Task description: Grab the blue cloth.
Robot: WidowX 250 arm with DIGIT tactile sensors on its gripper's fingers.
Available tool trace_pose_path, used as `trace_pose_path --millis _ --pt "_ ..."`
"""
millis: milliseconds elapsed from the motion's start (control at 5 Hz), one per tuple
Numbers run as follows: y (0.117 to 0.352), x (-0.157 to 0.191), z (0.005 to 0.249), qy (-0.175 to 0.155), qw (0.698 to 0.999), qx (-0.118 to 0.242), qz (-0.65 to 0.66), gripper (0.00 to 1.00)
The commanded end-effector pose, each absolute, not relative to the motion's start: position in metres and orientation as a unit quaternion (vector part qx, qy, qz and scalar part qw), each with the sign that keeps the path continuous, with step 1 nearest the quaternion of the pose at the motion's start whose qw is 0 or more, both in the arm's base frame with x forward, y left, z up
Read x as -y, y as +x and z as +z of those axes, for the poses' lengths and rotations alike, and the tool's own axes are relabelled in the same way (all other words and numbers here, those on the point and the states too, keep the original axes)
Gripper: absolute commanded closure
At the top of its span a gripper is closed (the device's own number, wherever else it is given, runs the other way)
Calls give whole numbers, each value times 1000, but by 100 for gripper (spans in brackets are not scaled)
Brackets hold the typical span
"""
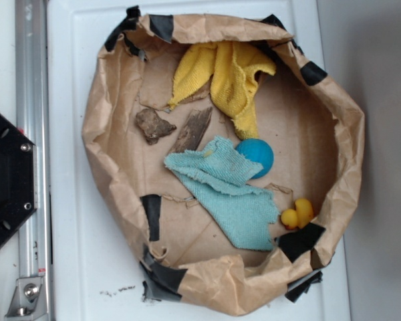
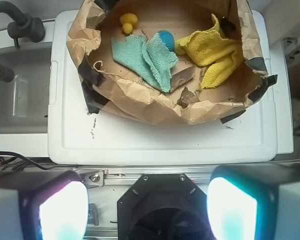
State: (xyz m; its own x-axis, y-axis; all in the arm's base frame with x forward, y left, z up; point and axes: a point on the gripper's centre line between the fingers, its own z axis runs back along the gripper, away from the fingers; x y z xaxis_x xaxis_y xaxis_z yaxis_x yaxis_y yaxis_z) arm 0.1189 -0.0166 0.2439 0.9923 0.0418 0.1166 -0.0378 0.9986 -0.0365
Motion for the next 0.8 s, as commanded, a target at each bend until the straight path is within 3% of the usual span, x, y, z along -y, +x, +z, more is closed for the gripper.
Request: trace_pose_path --millis 0,200,400,600 --pt "119 17 244 -17 998 59 20 0" --pt "169 -6 211 -53 995 32 -82 0" --pt "220 -10 202 -35 994 54 -86 0" --pt "256 -13 178 -28 993 64 -98 0"
